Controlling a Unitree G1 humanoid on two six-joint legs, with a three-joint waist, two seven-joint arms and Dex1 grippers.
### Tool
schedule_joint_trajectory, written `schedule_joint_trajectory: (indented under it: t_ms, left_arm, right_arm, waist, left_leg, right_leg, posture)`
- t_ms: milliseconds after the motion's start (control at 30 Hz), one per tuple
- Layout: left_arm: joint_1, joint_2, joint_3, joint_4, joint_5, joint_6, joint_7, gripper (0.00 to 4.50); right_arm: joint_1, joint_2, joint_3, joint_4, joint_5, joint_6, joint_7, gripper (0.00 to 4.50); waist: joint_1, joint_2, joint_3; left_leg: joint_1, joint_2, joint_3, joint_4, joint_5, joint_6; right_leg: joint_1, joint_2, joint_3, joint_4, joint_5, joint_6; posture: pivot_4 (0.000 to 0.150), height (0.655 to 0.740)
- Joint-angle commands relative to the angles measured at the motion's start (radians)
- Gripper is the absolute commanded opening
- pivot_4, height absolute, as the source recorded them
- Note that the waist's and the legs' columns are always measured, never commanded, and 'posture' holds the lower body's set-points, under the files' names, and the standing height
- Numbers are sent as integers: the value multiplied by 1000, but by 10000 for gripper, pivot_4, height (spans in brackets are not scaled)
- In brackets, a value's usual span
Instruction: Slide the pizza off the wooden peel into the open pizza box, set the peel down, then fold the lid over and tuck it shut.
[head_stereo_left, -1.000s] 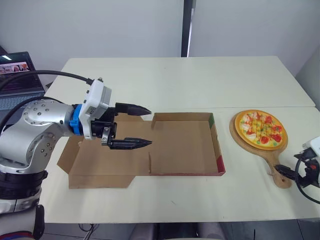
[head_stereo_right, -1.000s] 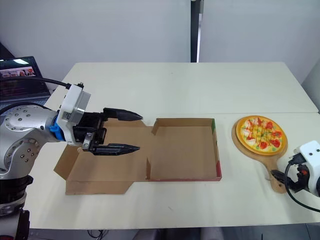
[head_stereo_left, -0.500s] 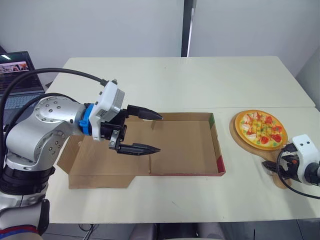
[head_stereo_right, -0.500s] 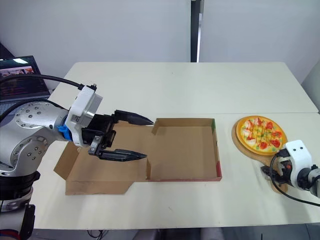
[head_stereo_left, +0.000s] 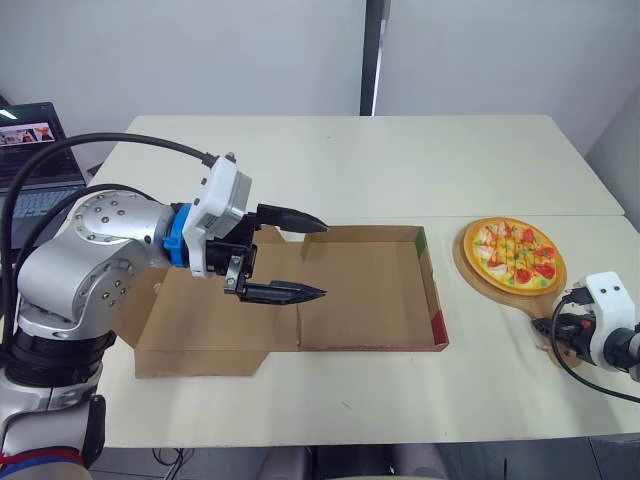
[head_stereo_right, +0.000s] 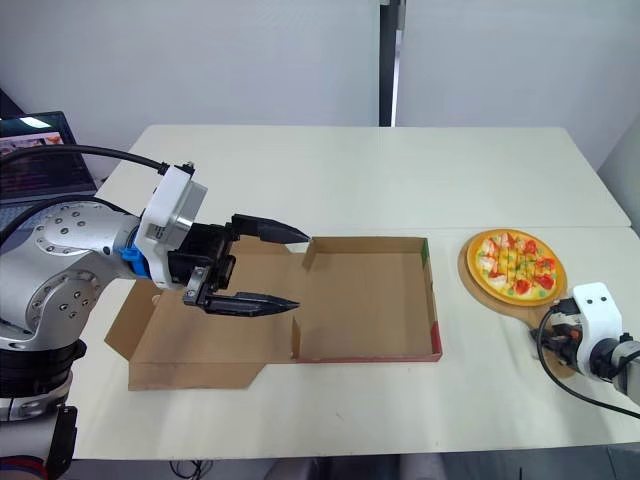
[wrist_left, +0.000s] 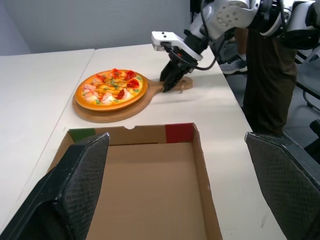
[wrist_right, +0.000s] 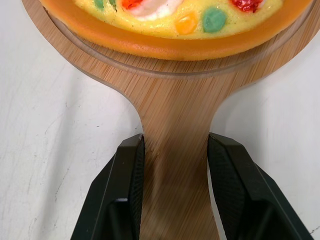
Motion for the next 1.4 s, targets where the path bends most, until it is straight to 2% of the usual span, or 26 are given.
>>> schedule_joint_trajectory:
  t_ms: [33,533,1000,1400]
  left_arm:
    - [-11,14,26,-2,5,-15,3,45000]
    - [55,67,142,-30,-81,47,25,45000]
    - [107,143,181,-31,-108,55,3,45000]
    - [263,200,270,-35,-66,8,-15,45000]
  right_arm:
    - [9,0,-23,-27,-12,-50,-21,15915]
    - [-24,-91,-71,-30,-6,-162,21,15871]
    - [-161,-154,-66,-36,21,-166,66,15871]
    - [-343,-344,81,-19,24,-269,261,15871]
  waist:
    - [-1,0,0]
    - [0,3,2]
    - [0,11,7]
    - [-4,13,9]
  left_leg:
    - [0,0,0,0,0,0]
    - [-1,0,0,-1,0,0]
    - [-3,-1,2,-1,0,0]
    - [-7,0,4,-2,0,0]
  right_leg:
    - [0,0,0,0,0,0]
    - [-2,0,1,0,0,0]
    - [-4,0,2,0,0,0]
    - [-11,0,3,1,0,0]
  posture:
    - [1500,7400]
    - [1500,7400]
    - [1500,7400]
    - [1500,7400]
